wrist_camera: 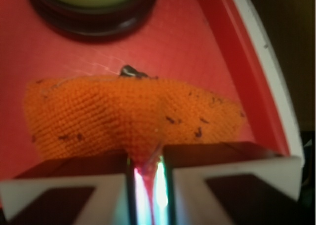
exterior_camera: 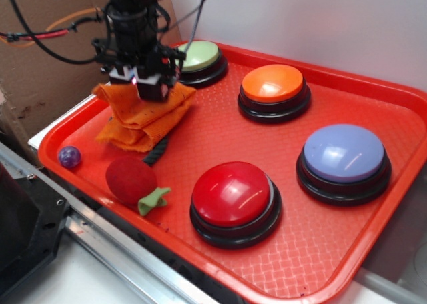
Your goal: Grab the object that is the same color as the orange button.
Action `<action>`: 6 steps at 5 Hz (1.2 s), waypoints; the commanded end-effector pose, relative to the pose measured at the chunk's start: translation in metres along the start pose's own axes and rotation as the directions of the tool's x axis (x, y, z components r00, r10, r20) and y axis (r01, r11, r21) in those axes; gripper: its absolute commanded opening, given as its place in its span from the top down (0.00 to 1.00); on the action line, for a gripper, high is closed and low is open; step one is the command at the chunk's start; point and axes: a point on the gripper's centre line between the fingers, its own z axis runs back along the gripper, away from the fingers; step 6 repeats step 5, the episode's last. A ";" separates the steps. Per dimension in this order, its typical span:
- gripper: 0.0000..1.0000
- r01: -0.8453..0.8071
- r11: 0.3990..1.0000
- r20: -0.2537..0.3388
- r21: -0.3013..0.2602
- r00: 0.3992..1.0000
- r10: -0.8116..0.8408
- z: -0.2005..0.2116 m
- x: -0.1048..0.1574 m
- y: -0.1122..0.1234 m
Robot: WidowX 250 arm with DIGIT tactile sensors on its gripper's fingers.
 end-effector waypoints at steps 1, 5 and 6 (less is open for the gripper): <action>1.00 0.142 0.975 0.087 -0.170 0.988 -0.128 0.094 -0.019 -0.004; 1.00 0.215 0.935 0.129 -0.282 0.974 -0.185 0.139 -0.047 0.009; 1.00 0.215 0.935 0.129 -0.282 0.974 -0.185 0.139 -0.047 0.009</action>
